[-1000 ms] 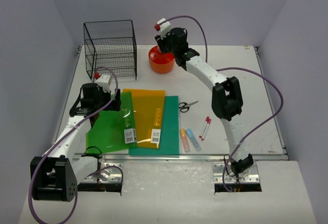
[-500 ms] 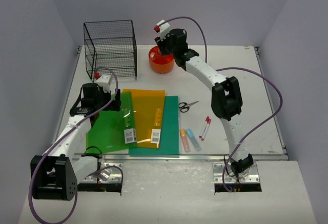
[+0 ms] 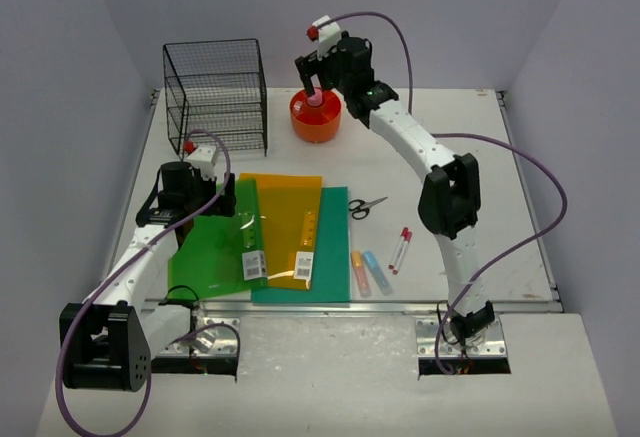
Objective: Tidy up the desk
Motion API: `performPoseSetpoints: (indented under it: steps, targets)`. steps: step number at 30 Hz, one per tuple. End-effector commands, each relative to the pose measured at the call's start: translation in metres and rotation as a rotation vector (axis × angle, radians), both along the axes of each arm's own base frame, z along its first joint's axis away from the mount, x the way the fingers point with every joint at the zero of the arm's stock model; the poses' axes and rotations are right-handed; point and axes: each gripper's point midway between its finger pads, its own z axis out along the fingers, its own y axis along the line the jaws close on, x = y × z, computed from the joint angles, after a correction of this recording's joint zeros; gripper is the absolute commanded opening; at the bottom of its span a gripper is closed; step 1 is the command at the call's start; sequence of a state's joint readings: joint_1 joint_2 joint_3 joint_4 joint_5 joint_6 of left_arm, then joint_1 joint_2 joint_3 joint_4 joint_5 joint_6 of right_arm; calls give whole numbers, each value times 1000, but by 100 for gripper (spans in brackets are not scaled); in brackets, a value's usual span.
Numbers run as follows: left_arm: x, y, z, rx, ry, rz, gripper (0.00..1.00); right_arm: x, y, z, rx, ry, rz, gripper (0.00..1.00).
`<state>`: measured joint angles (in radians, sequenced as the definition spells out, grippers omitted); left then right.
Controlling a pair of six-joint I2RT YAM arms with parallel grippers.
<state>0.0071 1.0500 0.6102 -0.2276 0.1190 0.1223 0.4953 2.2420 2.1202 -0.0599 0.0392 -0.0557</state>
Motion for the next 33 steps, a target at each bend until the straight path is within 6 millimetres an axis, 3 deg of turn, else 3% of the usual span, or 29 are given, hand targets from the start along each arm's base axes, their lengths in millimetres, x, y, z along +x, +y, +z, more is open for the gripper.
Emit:
performPoseSetpoints:
  steps: [1,2,3,5,8,13,15,17,24,27,29,33]
  targets:
    - [16,7,31,-6,-100,34,100,-51,-38,92,120,-35,-70,92]
    - [16,7,31,-6,-102,35,100,-69,-54,101,131,-19,-95,91]
    - [17,8,32,-5,-103,37,100,-82,-69,86,128,42,-127,89]
    - [17,9,32,-6,-104,43,100,-107,-97,40,106,185,-193,86]
    - [17,9,32,-8,-102,47,100,-162,-148,-31,83,425,-291,79]
    - [18,11,31,-10,-94,63,100,-250,-210,-139,71,853,-449,74]
    - [18,12,30,-8,-91,65,100,-274,-221,-166,31,956,-479,69]
    - [18,12,31,-8,-94,65,100,-282,-225,-182,13,999,-491,59]
    - [18,13,29,-4,-87,73,100,-251,-189,-179,79,981,-307,46]
    - [18,14,28,-2,-86,75,100,-250,-187,-185,10,983,-270,42]
    - [18,15,28,1,-83,79,100,-257,-190,-192,-88,959,-242,40]
    - [19,14,27,0,-80,78,100,-291,-184,-199,-238,906,-129,40]
